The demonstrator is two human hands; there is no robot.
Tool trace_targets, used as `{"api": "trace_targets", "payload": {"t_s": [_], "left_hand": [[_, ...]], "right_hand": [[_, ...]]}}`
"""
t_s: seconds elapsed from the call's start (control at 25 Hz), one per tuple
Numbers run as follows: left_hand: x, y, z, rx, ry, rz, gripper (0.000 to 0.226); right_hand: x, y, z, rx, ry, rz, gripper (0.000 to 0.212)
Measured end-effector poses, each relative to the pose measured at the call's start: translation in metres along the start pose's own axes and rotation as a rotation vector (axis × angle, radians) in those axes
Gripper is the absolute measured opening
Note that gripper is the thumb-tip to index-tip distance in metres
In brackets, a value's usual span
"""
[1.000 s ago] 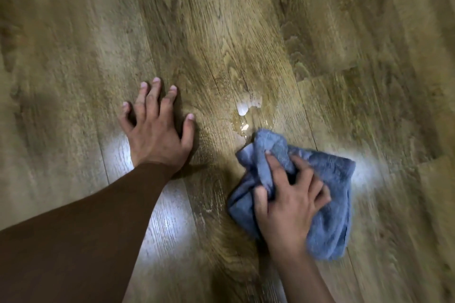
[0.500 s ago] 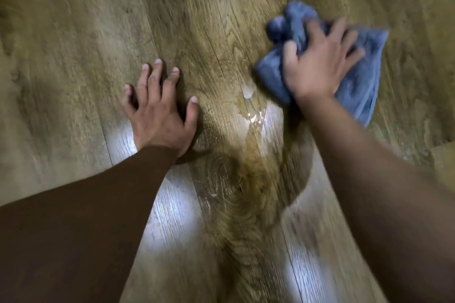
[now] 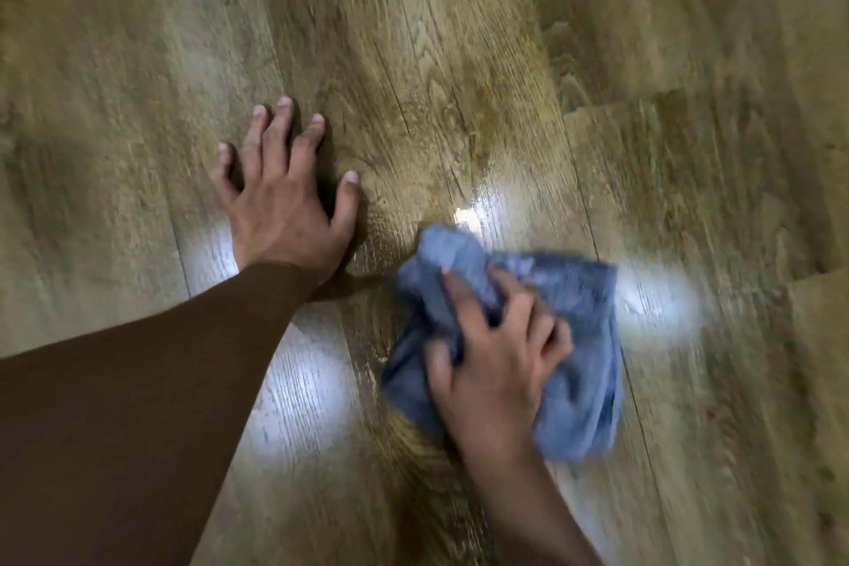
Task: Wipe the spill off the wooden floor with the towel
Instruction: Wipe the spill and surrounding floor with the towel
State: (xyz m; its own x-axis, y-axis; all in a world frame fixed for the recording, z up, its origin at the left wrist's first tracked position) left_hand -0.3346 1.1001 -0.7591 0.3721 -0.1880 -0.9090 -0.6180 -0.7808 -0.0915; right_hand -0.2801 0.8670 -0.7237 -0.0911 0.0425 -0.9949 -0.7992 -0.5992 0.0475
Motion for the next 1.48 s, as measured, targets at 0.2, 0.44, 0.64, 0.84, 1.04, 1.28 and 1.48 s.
{"api": "trace_targets", "payload": {"t_s": [0.2,0.44,0.64,0.84,1.04,1.28,1.48], "left_hand": [[0.001,0.000,-0.001,0.000,0.009,0.007,0.061],[-0.002,0.000,-0.002,-0.013,0.012,0.005,0.063],[-0.001,0.001,-0.002,-0.016,0.005,0.015,0.064],[-0.001,0.000,0.000,-0.021,-0.004,0.030,0.064],[0.000,0.000,-0.002,-0.018,0.002,0.034,0.060],[-0.003,0.001,-0.002,0.000,0.022,0.025,0.058],[-0.004,0.001,-0.003,0.013,-0.005,0.026,0.053]], "right_hand": [[0.007,0.013,0.004,-0.062,0.017,0.034,0.058],[-0.004,-0.100,0.006,-0.021,0.009,-0.066,0.054],[-0.010,-0.253,0.018,0.069,0.094,-0.129,0.052],[-0.010,-0.269,0.022,0.041,0.107,-0.130,0.053],[-0.009,-0.155,0.021,-0.075,0.033,-0.106,0.050],[0.009,0.018,0.035,-0.195,0.009,0.044,0.059],[0.001,-0.046,0.029,-0.142,0.006,-0.019,0.058]]}}
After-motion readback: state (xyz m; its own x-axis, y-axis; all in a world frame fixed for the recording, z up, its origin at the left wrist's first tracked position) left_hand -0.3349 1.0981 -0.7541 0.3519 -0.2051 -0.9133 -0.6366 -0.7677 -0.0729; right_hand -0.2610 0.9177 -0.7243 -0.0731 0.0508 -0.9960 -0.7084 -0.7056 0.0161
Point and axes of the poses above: each hand's wrist, its own y-axis away from the middle knuckle, its own x-axis out of the palm, z = x × y, the point moved 5 cm from there along -y, towards the middle knuckle, and after that the axes turned 10 degrees about y, right-handed, at the moved point
